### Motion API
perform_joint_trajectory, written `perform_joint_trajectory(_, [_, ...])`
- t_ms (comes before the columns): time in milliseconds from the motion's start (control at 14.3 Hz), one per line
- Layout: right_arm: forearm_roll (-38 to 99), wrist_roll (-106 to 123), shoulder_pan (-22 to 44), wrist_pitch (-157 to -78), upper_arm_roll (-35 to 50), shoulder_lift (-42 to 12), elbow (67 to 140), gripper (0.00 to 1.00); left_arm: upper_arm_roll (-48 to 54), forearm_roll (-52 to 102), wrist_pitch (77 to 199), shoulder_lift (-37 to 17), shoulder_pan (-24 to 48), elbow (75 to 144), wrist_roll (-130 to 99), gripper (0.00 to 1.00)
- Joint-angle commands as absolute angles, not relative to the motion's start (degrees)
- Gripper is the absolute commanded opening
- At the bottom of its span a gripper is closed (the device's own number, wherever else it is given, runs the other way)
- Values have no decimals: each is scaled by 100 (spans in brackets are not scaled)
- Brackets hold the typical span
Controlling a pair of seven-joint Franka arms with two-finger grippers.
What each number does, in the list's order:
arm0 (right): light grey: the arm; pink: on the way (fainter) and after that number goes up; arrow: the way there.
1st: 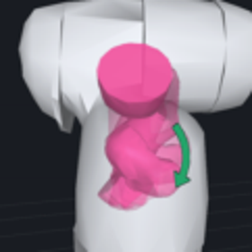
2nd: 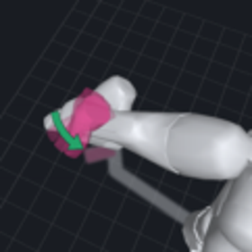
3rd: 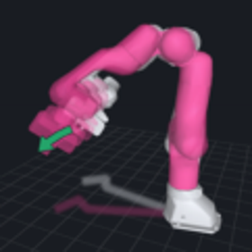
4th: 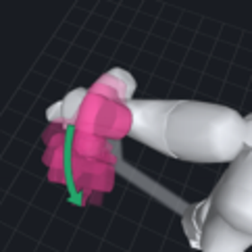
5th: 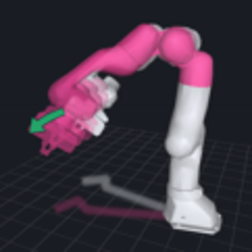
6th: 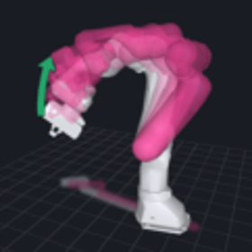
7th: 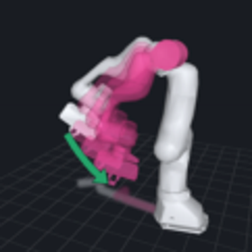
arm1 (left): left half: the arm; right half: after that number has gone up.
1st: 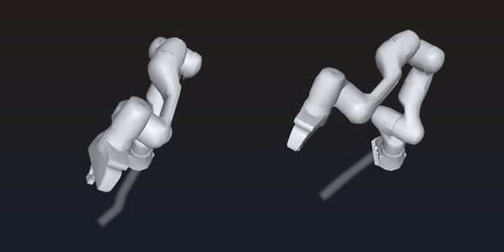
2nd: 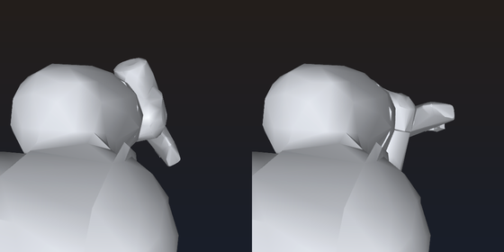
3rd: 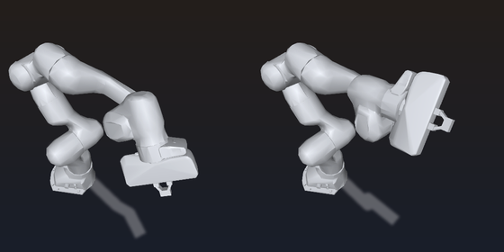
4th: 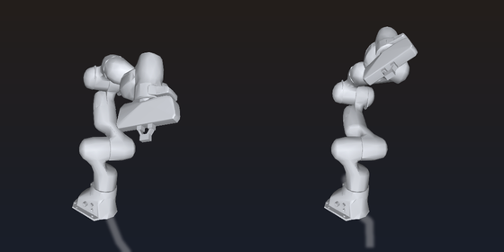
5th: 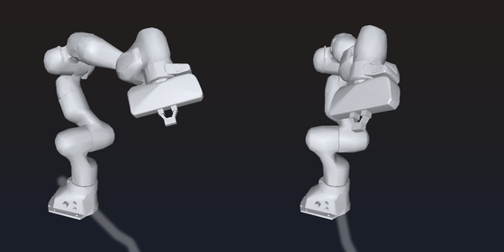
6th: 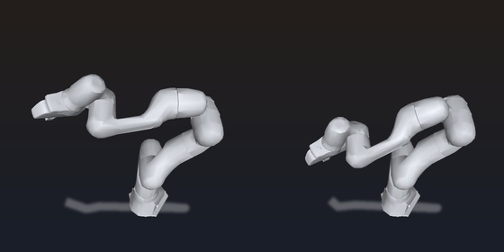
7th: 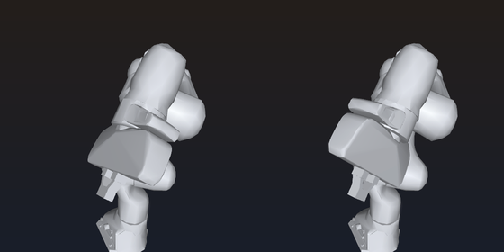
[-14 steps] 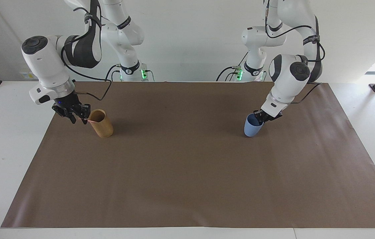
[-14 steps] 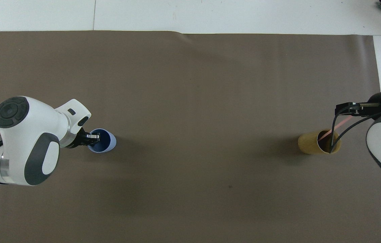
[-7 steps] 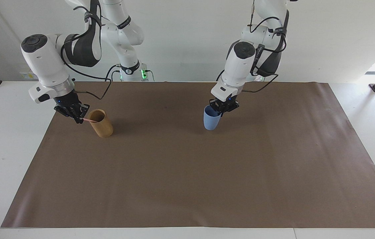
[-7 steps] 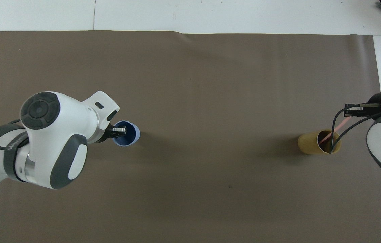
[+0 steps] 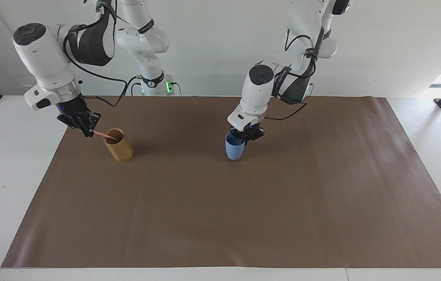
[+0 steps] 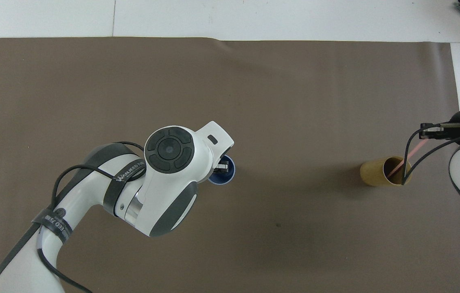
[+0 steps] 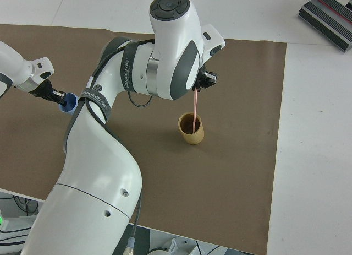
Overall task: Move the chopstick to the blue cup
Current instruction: 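Slide the blue cup toward the table center while the right gripper reaches the stick, then release the blue cup with the left gripper while the right gripper grasps the stick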
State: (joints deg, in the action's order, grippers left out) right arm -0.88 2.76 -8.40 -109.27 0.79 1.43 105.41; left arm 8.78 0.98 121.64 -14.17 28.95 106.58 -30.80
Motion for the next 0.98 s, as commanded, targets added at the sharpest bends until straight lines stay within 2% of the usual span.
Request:
perform_joint_trajectory(0, [-62, 97, -844, -10767, 141, 316, 10284, 0, 817, -44, 12164, -1529, 2918, 10512, -3059, 0])
perform_joint_trajectory(279, [-79, -140, -835, -10758, 202, 597, 10222, 0, 817, -255, 12190, -1626, 2883, 10529, -2989, 0])
perform_joint_trajectory(629, [-62, -684, -817, -10380, 228, 668, 9914, 0, 826, -211, 12261, -1617, 2883, 10564, -2900, 0])
perform_joint_trajectory(699, [-53, -833, -817, -10380, 316, 677, 9914, 0, 817, -211, 12261, -1617, 2883, 10564, -2900, 23])
perform_joint_trajectory(768, [-44, -1018, -817, -10389, 421, 677, 9914, 0, 817, -220, 12252, -1617, 2883, 10547, -2909, 76])
perform_joint_trajectory(838, [-44, -1307, -817, -10397, 518, 668, 9914, 0, 817, -211, 12217, -1617, 2874, 10512, -2918, 100])
perform_joint_trajectory(908, [-35, -1640, -817, -10397, 614, 677, 9914, 0, 800, -211, 12165, -1608, 2857, 10494, -2918, 100])
